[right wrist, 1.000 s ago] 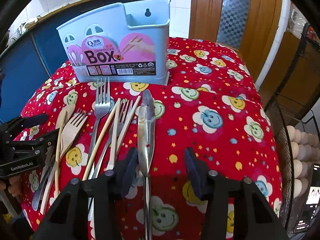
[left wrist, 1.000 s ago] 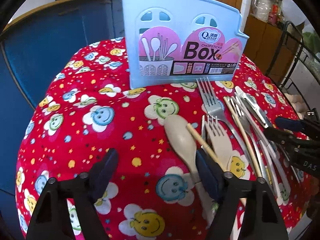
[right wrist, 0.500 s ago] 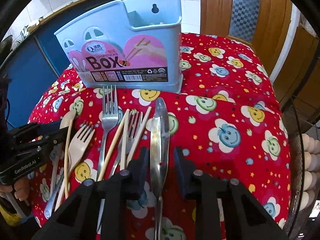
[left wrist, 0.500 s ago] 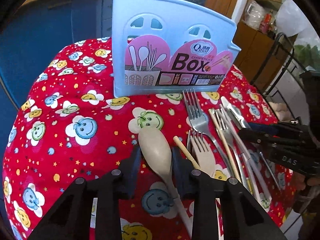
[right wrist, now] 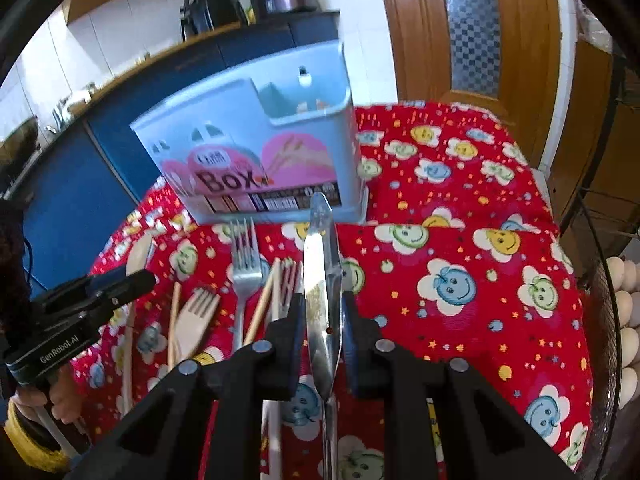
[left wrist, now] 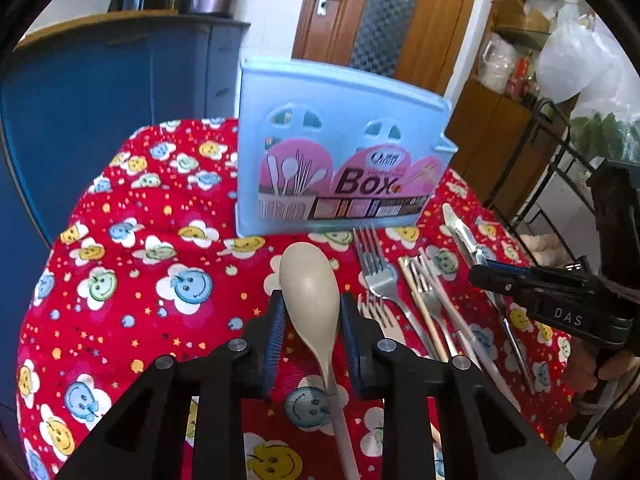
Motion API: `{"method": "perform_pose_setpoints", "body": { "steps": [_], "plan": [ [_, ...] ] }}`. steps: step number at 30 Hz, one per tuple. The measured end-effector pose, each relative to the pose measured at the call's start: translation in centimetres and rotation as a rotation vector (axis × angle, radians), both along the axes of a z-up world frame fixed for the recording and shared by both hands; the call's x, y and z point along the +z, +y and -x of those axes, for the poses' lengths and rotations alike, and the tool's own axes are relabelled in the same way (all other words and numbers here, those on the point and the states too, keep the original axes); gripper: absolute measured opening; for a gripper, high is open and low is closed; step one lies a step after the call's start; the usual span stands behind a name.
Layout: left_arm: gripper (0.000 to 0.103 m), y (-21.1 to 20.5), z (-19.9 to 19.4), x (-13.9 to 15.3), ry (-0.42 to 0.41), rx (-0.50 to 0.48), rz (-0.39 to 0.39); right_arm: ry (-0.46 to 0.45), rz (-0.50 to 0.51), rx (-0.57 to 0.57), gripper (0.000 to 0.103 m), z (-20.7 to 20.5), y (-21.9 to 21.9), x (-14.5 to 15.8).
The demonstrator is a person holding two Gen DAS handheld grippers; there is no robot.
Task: Organize utensils
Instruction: 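Lift the wooden spoon with the left tool while the right tool carries the knife to the blue holder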
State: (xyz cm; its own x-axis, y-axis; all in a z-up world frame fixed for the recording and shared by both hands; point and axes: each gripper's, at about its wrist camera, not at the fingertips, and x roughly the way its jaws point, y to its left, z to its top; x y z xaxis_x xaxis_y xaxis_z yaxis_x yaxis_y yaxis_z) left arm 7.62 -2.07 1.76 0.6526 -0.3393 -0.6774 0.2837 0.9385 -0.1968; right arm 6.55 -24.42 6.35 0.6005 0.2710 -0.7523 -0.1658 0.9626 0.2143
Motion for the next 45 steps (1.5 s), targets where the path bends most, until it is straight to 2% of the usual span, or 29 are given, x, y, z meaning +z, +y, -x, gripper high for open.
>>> {"method": "perform_pose_setpoints", "body": {
  "steps": [8, 18, 33, 45],
  "plan": [
    [0.027, 0.3, 1.9, 2.4, -0.093, -0.002, 0.036, -0.123, -0.087, -0.039, 0.019, 2.3, -0.7, 2.8],
    [0.027, 0.8, 4.1, 5.4, -0.203, 0.000, 0.063, -0.262, -0.092, -0.058, 0.019, 4.8, 0.3, 6.4],
    [0.027, 1.2, 5.0, 8.8, -0.298, 0.007, 0.089, -0.351, -0.095, -0.055, 0.019, 4.9, 1.2, 9.5],
    [0.027, 1.3, 3.5, 11.0, -0.345, 0.016, 0.080, -0.385, -0.114, -0.068, 0.019, 3.6, 0.8, 11.0]
  ]
}}
